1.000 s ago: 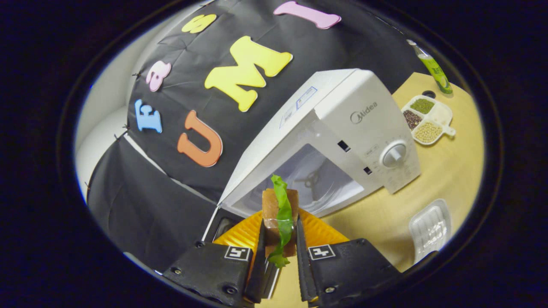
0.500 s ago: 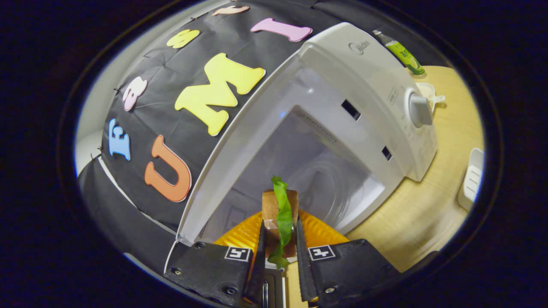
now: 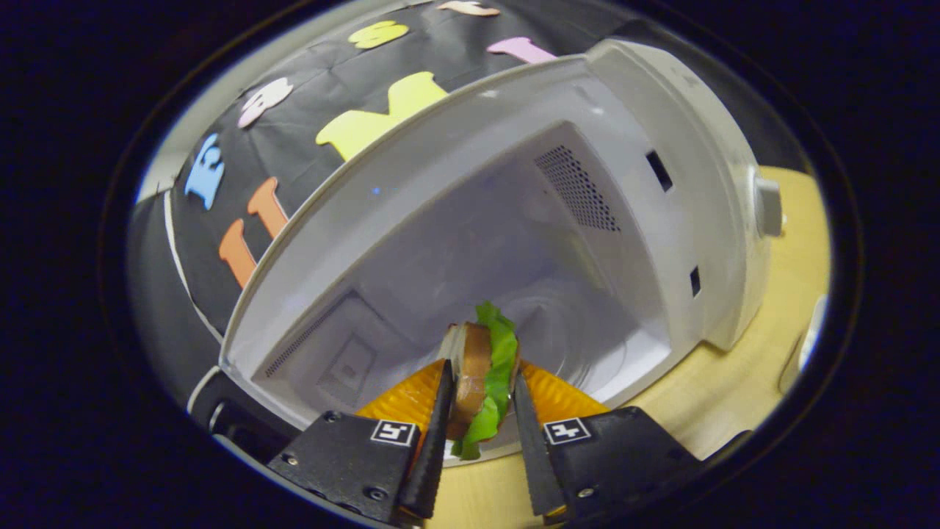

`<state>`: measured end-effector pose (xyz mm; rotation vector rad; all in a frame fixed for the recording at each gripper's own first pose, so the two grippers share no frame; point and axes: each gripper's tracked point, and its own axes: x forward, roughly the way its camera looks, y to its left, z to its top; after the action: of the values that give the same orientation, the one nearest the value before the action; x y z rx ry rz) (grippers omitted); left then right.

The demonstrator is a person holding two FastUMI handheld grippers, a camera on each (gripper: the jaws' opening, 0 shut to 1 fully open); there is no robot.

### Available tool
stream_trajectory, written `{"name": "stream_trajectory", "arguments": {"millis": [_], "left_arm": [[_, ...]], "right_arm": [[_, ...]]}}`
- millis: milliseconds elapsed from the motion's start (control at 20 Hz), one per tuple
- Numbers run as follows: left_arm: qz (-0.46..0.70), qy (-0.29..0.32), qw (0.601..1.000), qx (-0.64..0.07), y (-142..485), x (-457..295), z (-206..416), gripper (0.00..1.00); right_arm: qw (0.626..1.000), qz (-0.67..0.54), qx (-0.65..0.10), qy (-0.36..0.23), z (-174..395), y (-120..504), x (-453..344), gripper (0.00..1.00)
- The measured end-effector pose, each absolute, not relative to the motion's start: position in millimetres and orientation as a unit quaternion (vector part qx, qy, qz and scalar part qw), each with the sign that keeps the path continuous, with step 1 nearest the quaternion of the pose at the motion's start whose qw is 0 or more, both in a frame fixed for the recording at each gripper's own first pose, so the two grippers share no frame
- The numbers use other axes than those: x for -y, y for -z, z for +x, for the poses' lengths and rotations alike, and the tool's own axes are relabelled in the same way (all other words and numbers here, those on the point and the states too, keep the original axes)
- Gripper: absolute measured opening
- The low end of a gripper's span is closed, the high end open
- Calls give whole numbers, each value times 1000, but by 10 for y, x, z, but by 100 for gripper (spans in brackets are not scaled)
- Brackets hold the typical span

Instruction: Open the microwave oven with the left hand, put the food in, and close the microwave oven.

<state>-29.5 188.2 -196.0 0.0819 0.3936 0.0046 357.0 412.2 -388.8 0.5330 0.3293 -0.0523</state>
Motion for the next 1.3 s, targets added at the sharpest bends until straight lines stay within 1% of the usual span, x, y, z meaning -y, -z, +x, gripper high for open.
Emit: {"name": "stream_trajectory", "arguments": {"millis": [50, 100, 150, 200, 250, 300, 350, 400, 450, 500, 600, 750, 800, 850, 1100, 1150, 1200, 1250, 1300], "left_arm": [[42, -1, 980, -194, 1971, -1882, -277, 97], [44, 0, 980, -195, 1971, -1884, -268, 97], [46, 1, 981, -191, 1956, -1887, -267, 97], [47, 0, 981, -187, 1935, -1896, -259, 97], [45, 0, 981, -187, 1953, -1898, -243, 97], [43, 1, 981, -187, 1954, -1896, -236, 96], [42, 2, 982, -185, 1953, -1891, -243, 96], [42, 1, 982, -183, 1941, -1898, -245, 96], [40, 0, 983, -182, 1937, -1907, -242, 97], [38, -1, 983, -180, 1931, -1909, -230, 97], [37, -2, 984, -173, 1879, -1916, -232, 97], [33, -1, 986, -161, 1779, -1920, -213, 97], [34, -2, 987, -157, 1751, -1932, -230, 97], [34, -3, 988, -154, 1721, -1934, -231, 97], [29, -1, 991, -134, 1522, -1967, -269, 97], [29, -2, 991, -130, 1482, -1981, -267, 97], [27, -1, 992, -126, 1436, -2000, -261, 97], [23, -1, 992, -122, 1401, -2020, -259, 97], [19, 0, 993, -118, 1367, -2030, -248, 97]], "right_arm": [[960, 230, -156, 24, 3581, 3854, -4115, 53], [970, 192, -149, 27, 3585, 3820, -4061, 58], [978, 150, -142, 39, 3576, 3798, -3975, 58], [983, 114, -136, 51, 3566, 3801, -3891, 64], [986, 92, -131, 49, 3555, 3772, -3855, 67], [987, 83, -132, 41, 3553, 3755, -3880, 75], [987, 79, -134, 34, 3521, 3737, -3889, 86], [988, 72, -133, 30, 3493, 3720, -3876, 89], [989, 69, -132, 25, 3460, 3678, -3870, 84], [989, 72, -131, 16, 3406, 3634, -3891, 90], [987, 78, -141, 0, 3301, 3571, -3925, 92], [986, 84, -141, -12, 3155, 3326, -3870, 92], [986, 84, -141, -14, 3092, 3239, -3833, 86], [986, 84, -142, -18, 3032, 3165, -3785, 92], [984, 83, -154, -45, 2533, 2627, -3510, 92], [984, 72, -154, -53, 2405, 2516, -3443, 87], [984, 57, -158, -62, 2279, 2406, -3358, 95], [984, 43, -161, -65, 2143, 2284, -3260, 90], [983, 35, -164, -71, 2015, 2142, -3144, 100]]}}
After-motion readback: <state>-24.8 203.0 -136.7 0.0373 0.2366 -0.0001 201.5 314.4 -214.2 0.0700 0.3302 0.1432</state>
